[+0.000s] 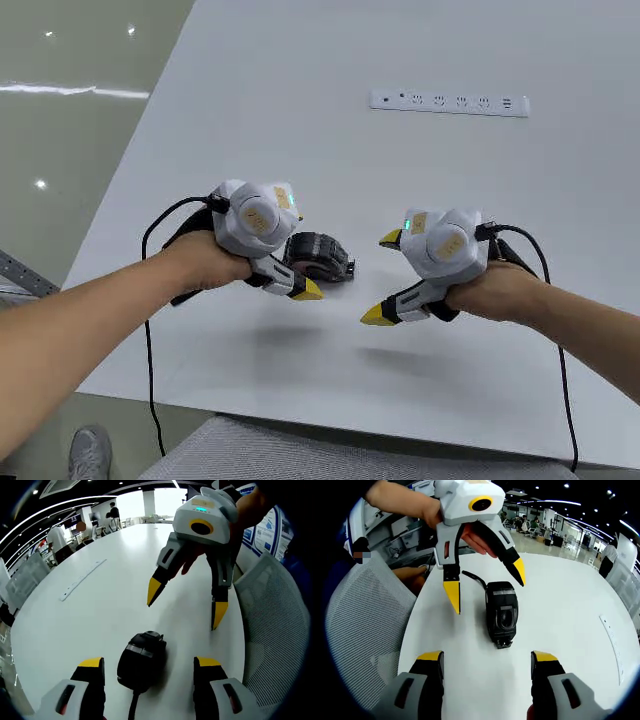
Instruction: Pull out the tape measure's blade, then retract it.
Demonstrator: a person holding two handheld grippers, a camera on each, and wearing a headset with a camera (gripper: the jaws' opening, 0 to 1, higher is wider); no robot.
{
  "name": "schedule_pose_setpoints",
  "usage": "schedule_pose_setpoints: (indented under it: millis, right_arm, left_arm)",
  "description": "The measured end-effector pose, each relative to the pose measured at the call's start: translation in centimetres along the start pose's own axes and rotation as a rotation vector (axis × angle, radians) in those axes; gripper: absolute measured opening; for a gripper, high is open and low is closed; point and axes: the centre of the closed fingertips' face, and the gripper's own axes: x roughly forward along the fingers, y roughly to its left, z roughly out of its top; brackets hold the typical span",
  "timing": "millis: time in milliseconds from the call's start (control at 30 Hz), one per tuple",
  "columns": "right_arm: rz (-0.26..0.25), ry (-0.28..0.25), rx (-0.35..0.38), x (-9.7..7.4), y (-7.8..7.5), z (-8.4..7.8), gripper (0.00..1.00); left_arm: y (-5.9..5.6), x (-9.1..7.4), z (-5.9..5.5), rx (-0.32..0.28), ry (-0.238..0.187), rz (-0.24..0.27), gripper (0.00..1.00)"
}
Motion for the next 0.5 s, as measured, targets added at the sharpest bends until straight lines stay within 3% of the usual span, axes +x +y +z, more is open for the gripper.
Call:
schedule_pose_setpoints:
  millis: [200, 500]
  right_arm:
    - [0.013, 0.033, -0.051, 1.5, -0.5, -0.6, 0.63]
    - [0.055, 0.045, -0.091, 2.8, -1.1, -1.0, 0.58]
  left_arm:
    - [0.2, 0.7, 0.0, 0.017, 0.013, -0.006, 0.65]
    - [-0.1, 1.8, -0.2, 0.119, 0.043, -0.027, 0.6]
